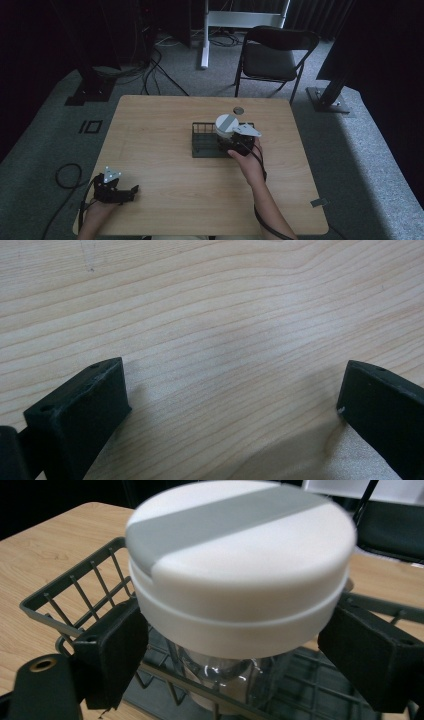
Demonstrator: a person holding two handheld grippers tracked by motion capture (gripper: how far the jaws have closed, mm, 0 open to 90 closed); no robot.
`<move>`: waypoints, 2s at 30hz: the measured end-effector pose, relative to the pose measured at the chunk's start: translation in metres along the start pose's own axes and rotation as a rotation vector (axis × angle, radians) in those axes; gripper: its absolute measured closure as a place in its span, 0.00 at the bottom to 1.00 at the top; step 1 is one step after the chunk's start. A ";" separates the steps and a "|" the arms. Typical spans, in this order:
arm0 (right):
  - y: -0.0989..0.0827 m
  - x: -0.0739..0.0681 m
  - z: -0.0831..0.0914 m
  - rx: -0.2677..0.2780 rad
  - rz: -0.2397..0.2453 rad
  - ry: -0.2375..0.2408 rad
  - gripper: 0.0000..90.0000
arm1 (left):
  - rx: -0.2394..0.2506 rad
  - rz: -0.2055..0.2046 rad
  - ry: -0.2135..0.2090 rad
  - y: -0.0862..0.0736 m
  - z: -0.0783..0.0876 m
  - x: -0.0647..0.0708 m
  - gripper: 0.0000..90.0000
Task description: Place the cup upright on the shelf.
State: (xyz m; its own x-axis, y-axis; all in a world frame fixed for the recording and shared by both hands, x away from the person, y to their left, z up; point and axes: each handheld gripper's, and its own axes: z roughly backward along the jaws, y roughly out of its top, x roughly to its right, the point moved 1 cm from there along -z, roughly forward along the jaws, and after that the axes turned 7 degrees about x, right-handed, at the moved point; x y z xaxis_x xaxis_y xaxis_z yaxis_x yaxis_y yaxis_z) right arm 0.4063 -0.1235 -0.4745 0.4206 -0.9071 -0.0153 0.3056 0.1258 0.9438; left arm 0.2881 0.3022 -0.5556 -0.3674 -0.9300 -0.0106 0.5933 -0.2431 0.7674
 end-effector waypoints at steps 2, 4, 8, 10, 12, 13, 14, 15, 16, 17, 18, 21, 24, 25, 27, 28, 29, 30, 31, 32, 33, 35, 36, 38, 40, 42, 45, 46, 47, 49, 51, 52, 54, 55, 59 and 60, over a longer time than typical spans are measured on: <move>0.001 0.000 0.002 -0.001 0.001 0.004 0.14 | 0.000 0.000 0.000 0.000 0.000 0.000 0.00; -0.001 0.001 0.004 -0.003 -0.005 0.006 0.14 | 0.000 0.000 0.000 0.000 0.000 0.000 0.00; -0.002 0.002 0.009 0.002 0.000 0.001 0.14 | 0.000 0.000 0.000 0.000 0.000 0.000 0.00; -0.003 0.004 0.012 0.003 0.003 0.000 0.14 | 0.000 0.000 0.000 0.000 0.000 0.000 0.00; -0.004 0.006 0.015 0.006 -0.005 0.004 0.14 | 0.000 0.000 0.000 0.000 0.000 0.000 0.00; -0.004 0.006 0.017 0.011 -0.013 0.007 0.14 | 0.000 0.000 0.000 0.000 0.000 0.000 0.00; -0.004 0.007 0.019 0.016 -0.013 0.006 0.14 | 0.000 0.000 0.000 0.000 0.000 0.000 0.00; -0.004 0.007 0.021 0.021 -0.012 0.007 0.14 | 0.000 0.000 0.000 0.000 0.000 0.000 0.00; -0.004 0.008 0.022 0.022 -0.016 0.009 0.14 | 0.000 0.000 0.000 0.000 0.000 0.000 0.00; -0.004 0.008 0.023 0.024 -0.014 0.012 0.14 | 0.000 0.000 0.000 0.000 0.000 0.000 0.00; -0.005 0.008 0.025 0.024 -0.012 0.014 0.14 | 0.000 0.000 0.000 0.000 0.000 0.000 0.00; -0.006 0.009 0.031 0.029 -0.004 0.015 0.14 | 0.000 0.000 0.000 0.000 0.000 0.000 0.00; -0.007 0.011 0.037 0.039 -0.005 0.012 0.14 | 0.000 0.000 0.000 0.000 0.000 0.000 0.00; -0.007 0.011 0.038 0.041 -0.001 0.015 0.14 | 0.000 0.000 0.000 0.000 0.000 0.000 0.00; -0.007 0.012 0.042 0.041 0.000 0.016 0.14 | 0.000 0.000 0.000 0.000 0.000 0.000 0.00; -0.007 0.012 0.044 0.042 0.001 0.016 0.14 | 0.000 0.000 0.000 0.000 0.000 0.000 0.00; -0.007 0.013 0.046 0.045 -0.003 0.017 0.14 | 0.000 -0.001 0.000 0.000 0.000 0.000 0.00; -0.007 0.014 0.048 0.048 0.003 0.012 0.14 | 0.000 0.000 0.000 0.000 0.000 0.000 0.00; -0.008 0.014 0.049 0.048 0.008 0.011 0.14 | 0.000 0.000 0.000 0.000 0.000 0.000 0.00; -0.009 0.015 0.050 0.043 0.005 0.013 0.14 | 0.000 0.000 0.000 0.000 0.000 0.000 0.00; -0.010 0.017 0.052 0.042 0.005 0.011 0.14 | 0.000 0.000 0.000 0.000 0.000 0.000 0.00; -0.012 0.019 0.054 0.042 0.004 0.011 0.14 | 0.000 0.000 0.000 0.000 0.000 0.000 0.00; -0.013 0.021 0.056 0.042 0.001 0.008 0.14 | 0.000 0.000 0.000 0.000 0.000 0.000 0.00; -0.015 0.024 0.059 0.044 -0.001 0.002 0.14 | 0.000 0.000 0.000 0.000 0.000 0.000 0.00; -0.018 0.027 0.061 0.047 -0.007 -0.001 0.14 | 0.000 0.000 0.000 0.000 0.000 0.000 0.00; -0.021 0.029 0.063 0.045 -0.004 -0.005 0.14 | 0.000 0.000 0.000 0.000 0.000 0.000 0.00; -0.027 0.033 0.066 0.041 -0.007 -0.014 0.15 | 0.000 0.000 0.000 0.000 0.000 0.000 0.00; -0.029 0.034 0.066 0.036 0.001 -0.018 0.15 | 0.000 0.000 0.000 0.000 0.000 0.000 0.00; -0.032 0.035 0.067 0.029 0.006 -0.023 0.15 | 0.000 0.000 0.000 0.000 0.000 0.000 0.00; -0.036 0.038 0.069 0.027 0.003 -0.025 0.15 | 0.000 0.000 0.000 0.000 0.000 0.000 0.00; -0.039 0.041 0.071 0.025 0.001 -0.034 0.15 | 0.000 0.000 0.000 0.000 0.000 0.000 0.00; -0.042 0.043 0.072 0.022 0.001 -0.035 0.15 | 0.000 -0.001 0.000 0.000 0.000 0.000 0.00; -0.048 0.046 0.073 0.004 0.003 -0.035 0.15 | 0.000 0.000 0.000 0.000 0.000 0.000 0.00; -0.050 0.047 0.074 -0.001 0.003 -0.034 0.15 | 0.000 0.000 0.000 0.000 0.000 0.000 0.00; -0.060 0.053 0.075 -0.024 0.000 -0.042 0.15 | 0.000 0.000 0.000 0.000 0.000 0.000 0.00; -0.062 0.054 0.075 -0.028 -0.004 -0.045 0.15 | 0.000 0.000 0.000 0.000 0.000 0.000 0.00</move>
State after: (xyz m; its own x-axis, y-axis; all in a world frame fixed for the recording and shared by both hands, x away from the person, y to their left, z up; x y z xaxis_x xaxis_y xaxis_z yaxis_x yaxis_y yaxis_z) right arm 0.3459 -0.2105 -0.5089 0.3805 -0.9248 -0.0036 0.3316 0.1328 0.9340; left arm 0.2880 0.3021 -0.5556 -0.3674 -0.9300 -0.0111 0.5932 -0.2435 0.7674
